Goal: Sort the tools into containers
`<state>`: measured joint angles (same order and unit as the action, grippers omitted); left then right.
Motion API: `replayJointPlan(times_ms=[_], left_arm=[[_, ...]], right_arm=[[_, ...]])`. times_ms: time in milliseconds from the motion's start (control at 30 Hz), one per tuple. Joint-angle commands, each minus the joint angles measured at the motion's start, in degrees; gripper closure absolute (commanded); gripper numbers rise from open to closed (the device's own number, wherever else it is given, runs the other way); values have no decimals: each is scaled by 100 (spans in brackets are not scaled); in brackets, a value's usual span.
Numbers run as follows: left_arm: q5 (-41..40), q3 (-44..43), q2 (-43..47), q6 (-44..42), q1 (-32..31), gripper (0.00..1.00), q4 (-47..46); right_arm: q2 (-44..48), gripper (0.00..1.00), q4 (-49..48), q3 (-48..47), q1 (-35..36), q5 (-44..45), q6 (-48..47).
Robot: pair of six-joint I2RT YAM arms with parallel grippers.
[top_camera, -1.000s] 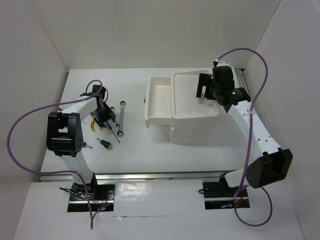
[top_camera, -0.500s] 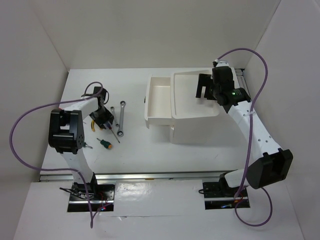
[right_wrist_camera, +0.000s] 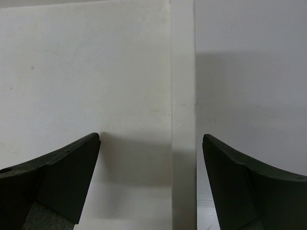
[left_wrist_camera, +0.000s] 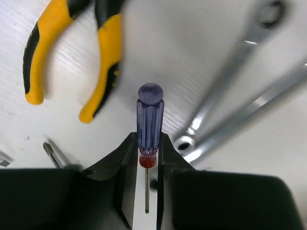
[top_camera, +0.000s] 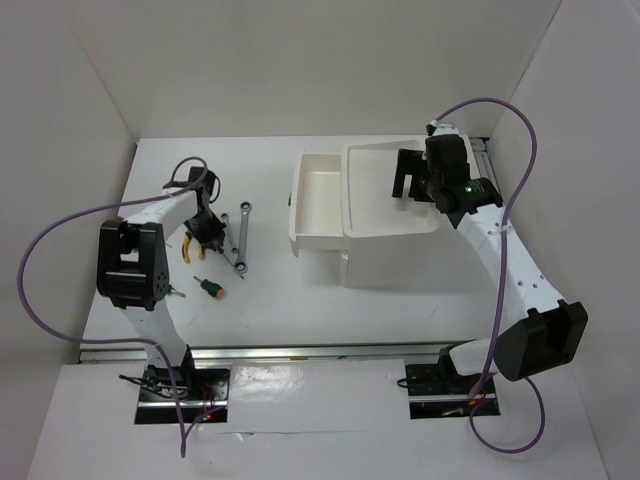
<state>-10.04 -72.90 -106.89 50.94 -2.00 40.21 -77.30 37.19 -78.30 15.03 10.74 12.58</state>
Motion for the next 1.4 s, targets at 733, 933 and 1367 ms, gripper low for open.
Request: replayJointPlan(times_ms=[733,933,1367], left_arm=[[5048,-4057,600,-1244,-1346,97,-2033],[4749,-4004,20,-1244,-1680,81,-2254],[2137,-3467,687,-929,-1120,0,-781]], right_arm=[[-66,6,596,-18,71,270,-98],[-119,6,596,-18,71,270,-98],[-224,6,596,-18,71,218,-150]])
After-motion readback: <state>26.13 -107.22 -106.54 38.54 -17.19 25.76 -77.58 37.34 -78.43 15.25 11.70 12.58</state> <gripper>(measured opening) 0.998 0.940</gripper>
